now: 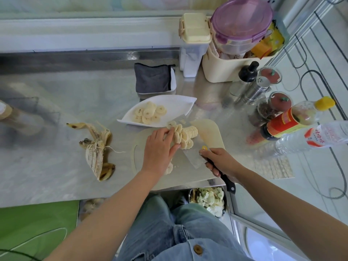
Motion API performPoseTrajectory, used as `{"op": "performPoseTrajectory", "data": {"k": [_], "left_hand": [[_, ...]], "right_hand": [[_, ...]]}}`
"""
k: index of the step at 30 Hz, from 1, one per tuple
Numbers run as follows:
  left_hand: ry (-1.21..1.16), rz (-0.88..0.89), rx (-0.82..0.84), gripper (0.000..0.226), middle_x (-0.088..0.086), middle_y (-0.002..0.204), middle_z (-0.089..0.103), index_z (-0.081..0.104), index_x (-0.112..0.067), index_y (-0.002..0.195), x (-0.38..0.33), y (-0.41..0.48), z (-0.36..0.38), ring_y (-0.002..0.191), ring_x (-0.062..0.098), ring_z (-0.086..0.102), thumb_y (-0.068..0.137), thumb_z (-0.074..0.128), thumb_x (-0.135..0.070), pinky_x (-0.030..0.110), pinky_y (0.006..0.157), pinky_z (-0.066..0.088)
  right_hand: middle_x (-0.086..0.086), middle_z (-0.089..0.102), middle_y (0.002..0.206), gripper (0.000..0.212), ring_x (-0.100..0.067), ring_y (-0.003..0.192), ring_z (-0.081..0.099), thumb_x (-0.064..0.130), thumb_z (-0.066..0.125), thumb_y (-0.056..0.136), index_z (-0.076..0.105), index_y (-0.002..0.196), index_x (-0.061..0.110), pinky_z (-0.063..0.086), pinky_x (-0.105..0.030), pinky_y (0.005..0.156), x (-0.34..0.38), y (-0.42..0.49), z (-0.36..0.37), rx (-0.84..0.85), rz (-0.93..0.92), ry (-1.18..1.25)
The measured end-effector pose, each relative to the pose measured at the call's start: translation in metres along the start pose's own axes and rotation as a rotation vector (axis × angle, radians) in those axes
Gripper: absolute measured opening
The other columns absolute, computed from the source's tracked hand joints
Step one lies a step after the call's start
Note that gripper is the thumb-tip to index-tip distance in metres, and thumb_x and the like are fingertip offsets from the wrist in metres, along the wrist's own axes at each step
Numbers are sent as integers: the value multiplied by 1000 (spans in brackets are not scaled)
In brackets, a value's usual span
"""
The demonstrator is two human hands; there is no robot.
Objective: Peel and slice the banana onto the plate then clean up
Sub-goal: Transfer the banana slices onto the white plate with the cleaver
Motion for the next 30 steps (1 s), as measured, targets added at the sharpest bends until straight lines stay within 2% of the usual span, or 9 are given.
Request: {"op": "performPoseTrajectory", "data": {"k": [6,11,16,19,21,24,26,28,30], "left_hand": [[-33,-95,11,51,11,110,56,52,-8,132,36,41,-11,101,29,51,88,64,-30,40,83,46],[-28,-140,102,51,12,122,50,42,-12,141,62,69,-5,110,27,46,94,56,-26,39,94,42],[-27,-118,167,52,12,126,48,38,-14,144,73,78,8,112,27,45,96,51,-29,38,94,42],[-65,-124,147,49,11,128,49,39,-12,143,73,82,9,113,26,46,97,49,-27,37,95,42],[-123,-124,73,48,12,130,49,40,-10,142,72,84,3,115,27,47,96,47,-24,39,97,43],[-226,-29,-19,53,10,142,44,40,-8,143,60,86,-5,129,24,42,94,42,-29,38,105,40],[-269,57,-14,59,7,148,39,40,-9,143,50,88,-3,135,22,38,91,56,-31,35,107,38],[-255,101,17,67,4,151,35,39,-11,144,41,93,1,139,24,33,87,65,-34,40,108,35],[-194,129,62,66,3,153,33,40,-14,144,33,99,7,141,25,28,87,64,-37,46,111,29]], "right_hand": [[-2,44,51,32,-13,36,32,30,53,95,45,68,15,28,-21,36,46,32,10,-14,-2,14],[-2,45,50,30,-12,34,34,29,52,95,46,70,13,29,-20,35,70,56,17,-42,10,6],[-3,45,52,31,-12,33,34,28,51,96,46,70,13,29,-21,36,74,66,16,-78,20,15],[-2,46,52,32,-11,34,35,31,52,96,46,70,13,30,-21,37,73,70,17,-88,26,26],[-2,47,53,33,-11,35,36,32,52,96,45,70,13,31,-22,38,74,72,17,-102,20,16],[-2,48,53,33,-12,36,37,33,52,95,44,70,14,31,-22,38,75,74,17,-113,11,21],[-2,48,52,32,-12,36,37,33,52,95,45,72,13,31,-22,39,75,75,18,-114,9,15],[-2,48,52,31,-12,37,38,33,51,95,46,75,11,32,-22,40,76,76,20,-108,2,-4],[-3,49,53,30,-13,37,39,33,51,96,48,77,10,32,-23,39,76,77,22,-99,-4,-25]]}}
Point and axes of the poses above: each hand's wrist, its own y-axis towards the middle knuckle, its own z-axis out of the palm, x = y × z, the point moved 10 cm from there along y, towards the middle knuckle
